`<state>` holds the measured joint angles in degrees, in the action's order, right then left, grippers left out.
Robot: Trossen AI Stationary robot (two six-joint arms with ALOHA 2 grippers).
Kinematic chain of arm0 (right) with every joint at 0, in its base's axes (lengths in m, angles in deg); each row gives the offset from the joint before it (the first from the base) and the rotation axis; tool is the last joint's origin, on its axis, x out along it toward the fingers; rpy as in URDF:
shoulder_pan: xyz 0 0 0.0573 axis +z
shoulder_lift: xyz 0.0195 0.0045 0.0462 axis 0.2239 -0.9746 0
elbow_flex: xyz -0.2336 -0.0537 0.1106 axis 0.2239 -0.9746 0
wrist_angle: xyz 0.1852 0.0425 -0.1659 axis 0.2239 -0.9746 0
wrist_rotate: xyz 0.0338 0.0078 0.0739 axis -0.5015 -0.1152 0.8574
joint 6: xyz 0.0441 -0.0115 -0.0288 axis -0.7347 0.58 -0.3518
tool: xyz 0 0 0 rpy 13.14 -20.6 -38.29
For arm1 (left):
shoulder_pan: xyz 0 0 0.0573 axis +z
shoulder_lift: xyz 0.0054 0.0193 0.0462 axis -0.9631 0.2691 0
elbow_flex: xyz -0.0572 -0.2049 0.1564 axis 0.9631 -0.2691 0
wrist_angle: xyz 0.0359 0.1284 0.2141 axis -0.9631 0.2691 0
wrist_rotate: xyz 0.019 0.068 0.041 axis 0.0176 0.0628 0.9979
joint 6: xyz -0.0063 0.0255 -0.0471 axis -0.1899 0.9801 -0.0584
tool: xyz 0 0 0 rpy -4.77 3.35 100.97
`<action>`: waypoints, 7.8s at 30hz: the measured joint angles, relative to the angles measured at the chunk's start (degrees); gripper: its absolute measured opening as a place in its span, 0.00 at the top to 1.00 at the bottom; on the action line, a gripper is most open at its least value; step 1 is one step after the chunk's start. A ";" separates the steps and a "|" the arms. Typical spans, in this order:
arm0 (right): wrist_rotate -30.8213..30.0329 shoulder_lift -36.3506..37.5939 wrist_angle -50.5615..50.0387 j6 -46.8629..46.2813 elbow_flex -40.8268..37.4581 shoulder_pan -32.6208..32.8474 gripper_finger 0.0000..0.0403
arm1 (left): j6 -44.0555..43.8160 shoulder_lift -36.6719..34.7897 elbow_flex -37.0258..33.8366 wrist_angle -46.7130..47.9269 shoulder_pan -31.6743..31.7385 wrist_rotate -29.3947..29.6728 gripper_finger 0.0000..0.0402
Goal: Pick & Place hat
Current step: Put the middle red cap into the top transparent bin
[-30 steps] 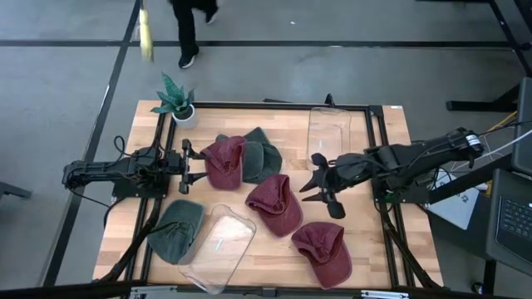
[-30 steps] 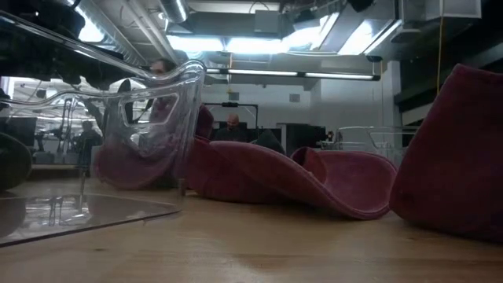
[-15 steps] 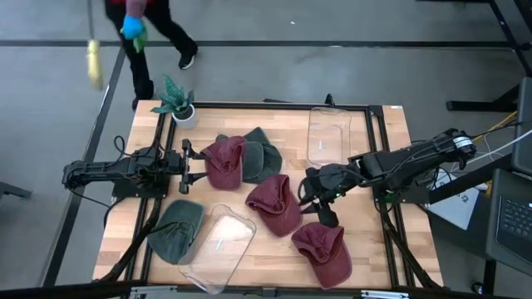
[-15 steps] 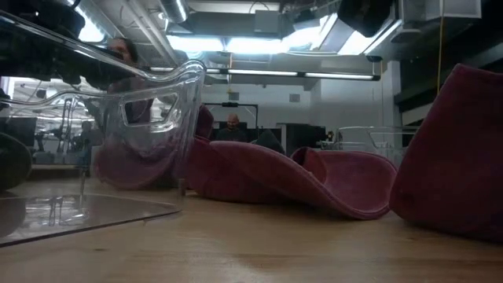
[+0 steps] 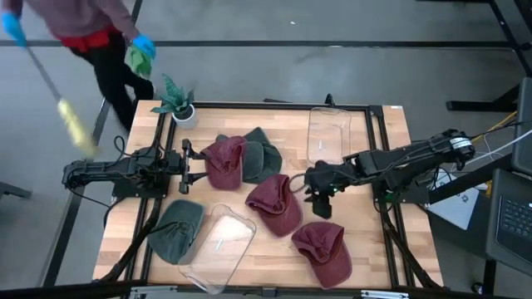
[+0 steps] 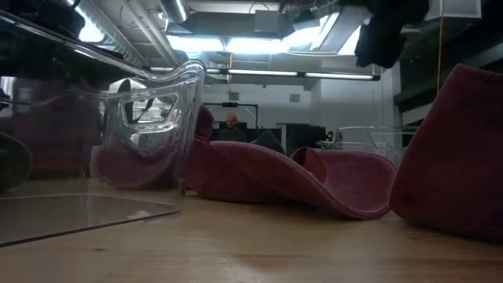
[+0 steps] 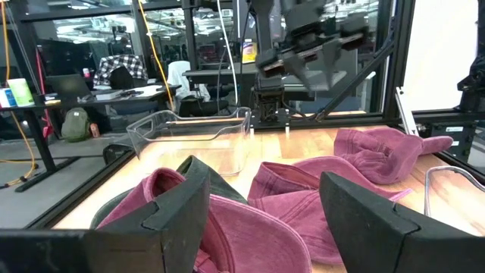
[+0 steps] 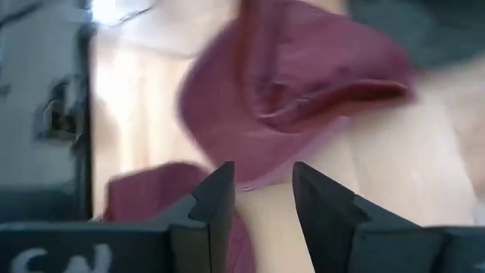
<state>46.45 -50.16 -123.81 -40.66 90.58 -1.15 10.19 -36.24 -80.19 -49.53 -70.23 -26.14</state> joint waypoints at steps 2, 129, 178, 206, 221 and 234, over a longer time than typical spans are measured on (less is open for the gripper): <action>-1.64 -0.20 -0.50 -5.79 0.00 -0.62 0.61 | 0.00 0.00 0.00 0.00 0.00 0.00 0.39; -38.73 -33.69 3.60 57.24 38.35 -19.89 0.99 | 0.00 0.02 0.00 0.00 0.00 0.00 0.39; 0.80 -40.94 -11.67 10.81 38.29 -5.15 0.78 | 0.00 0.00 0.01 0.00 0.01 0.00 0.39; -12.20 -38.45 -4.74 49.98 38.31 -8.76 0.45 | 0.00 0.00 0.00 0.00 0.01 0.00 0.39; -12.01 -44.95 -3.79 50.02 38.29 -11.76 0.45 | 0.00 0.02 0.00 0.00 0.00 0.00 0.39; -16.93 -47.76 -4.29 52.68 38.29 -12.78 0.53 | 0.00 0.02 0.00 0.00 0.00 0.00 0.39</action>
<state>29.52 -97.92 -128.11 12.02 128.88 -13.93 10.19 -36.22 -80.19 -49.54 -70.23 -26.15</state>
